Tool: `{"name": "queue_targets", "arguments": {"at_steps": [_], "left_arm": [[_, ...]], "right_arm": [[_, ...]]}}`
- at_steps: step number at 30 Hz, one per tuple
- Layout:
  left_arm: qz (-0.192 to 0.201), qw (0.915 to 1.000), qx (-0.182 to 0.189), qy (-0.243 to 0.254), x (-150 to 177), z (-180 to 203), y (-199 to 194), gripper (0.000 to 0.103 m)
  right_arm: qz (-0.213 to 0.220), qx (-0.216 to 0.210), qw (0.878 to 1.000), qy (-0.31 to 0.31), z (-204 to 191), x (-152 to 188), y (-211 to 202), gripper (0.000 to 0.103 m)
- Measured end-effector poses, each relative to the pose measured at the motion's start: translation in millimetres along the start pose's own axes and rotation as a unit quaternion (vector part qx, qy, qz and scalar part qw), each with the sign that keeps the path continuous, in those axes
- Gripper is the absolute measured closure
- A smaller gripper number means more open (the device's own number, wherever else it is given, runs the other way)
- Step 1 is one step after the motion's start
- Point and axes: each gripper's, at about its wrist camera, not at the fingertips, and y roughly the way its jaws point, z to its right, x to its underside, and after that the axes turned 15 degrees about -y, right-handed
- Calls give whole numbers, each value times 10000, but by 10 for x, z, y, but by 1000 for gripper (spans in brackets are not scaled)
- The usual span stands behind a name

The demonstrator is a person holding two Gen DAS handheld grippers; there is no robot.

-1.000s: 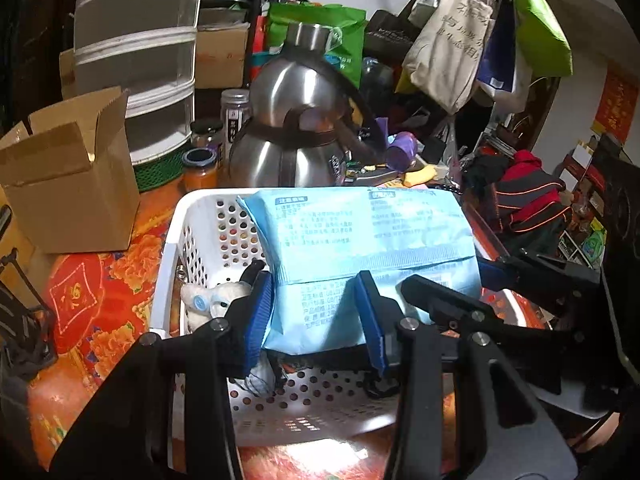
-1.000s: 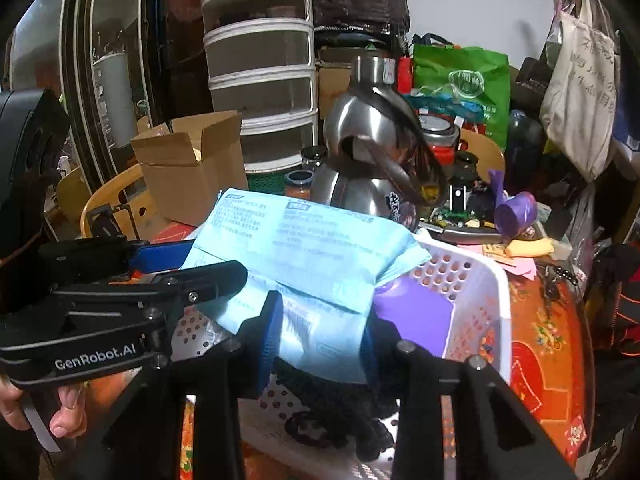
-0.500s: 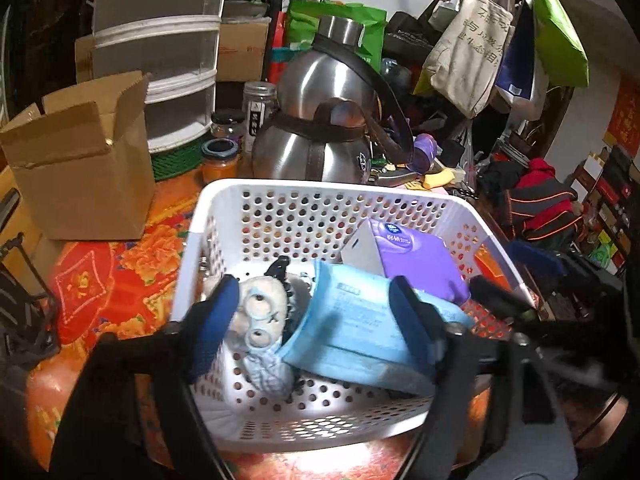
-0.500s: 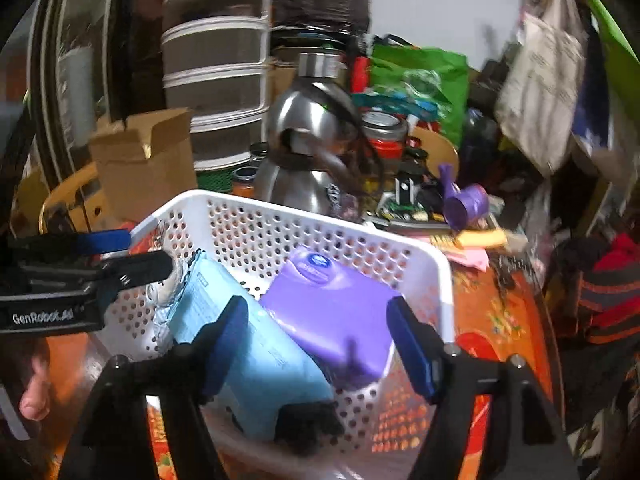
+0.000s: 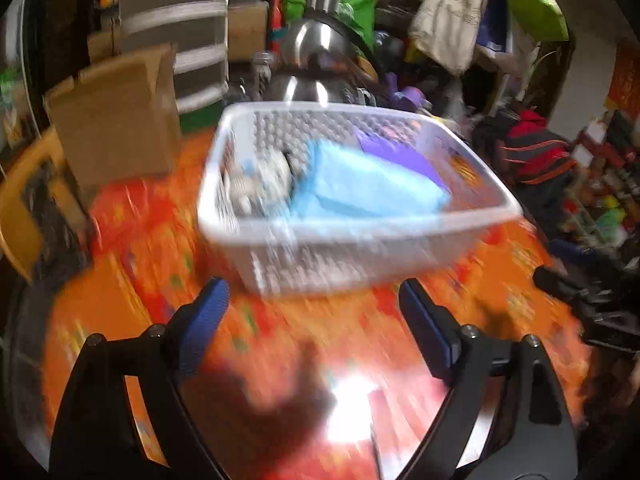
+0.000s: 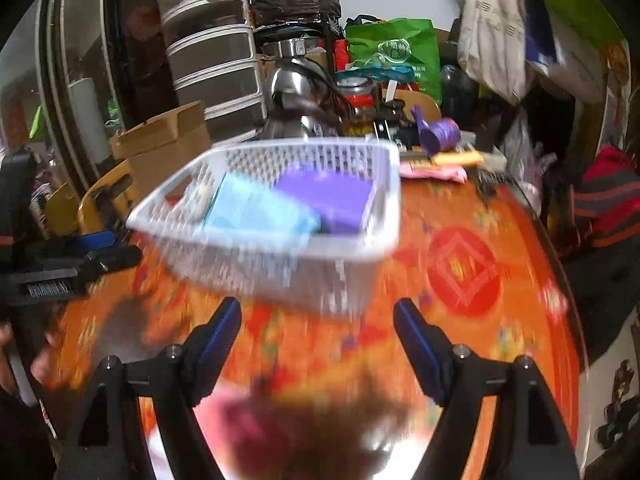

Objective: Organize soft objects
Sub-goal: 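Move both grippers to the clear plastic bag and grasp it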

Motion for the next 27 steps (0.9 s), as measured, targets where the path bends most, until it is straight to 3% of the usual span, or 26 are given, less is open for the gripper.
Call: {"name": "queue_targets", "arguments": {"at_steps": [5,11,19,27], "left_arm": [[40,10000,25,-28,691,-164,-372,17],[-218,9993,-22,-306,1528,-369,-469,17],[-313,9992,163,-205,1979,-322,-515,17],[-200,9996,133,-138,2073,-321,-479,20]], "right_arm": [[25,43,9993,363,-89,837,-464,25],[-212,-247,9970,696,-294,1552,-583,25],[-160,-385,9975,570,-606,1857,-621,28],[-274,-241,9990,256,-711,1795,-518,50]]}}
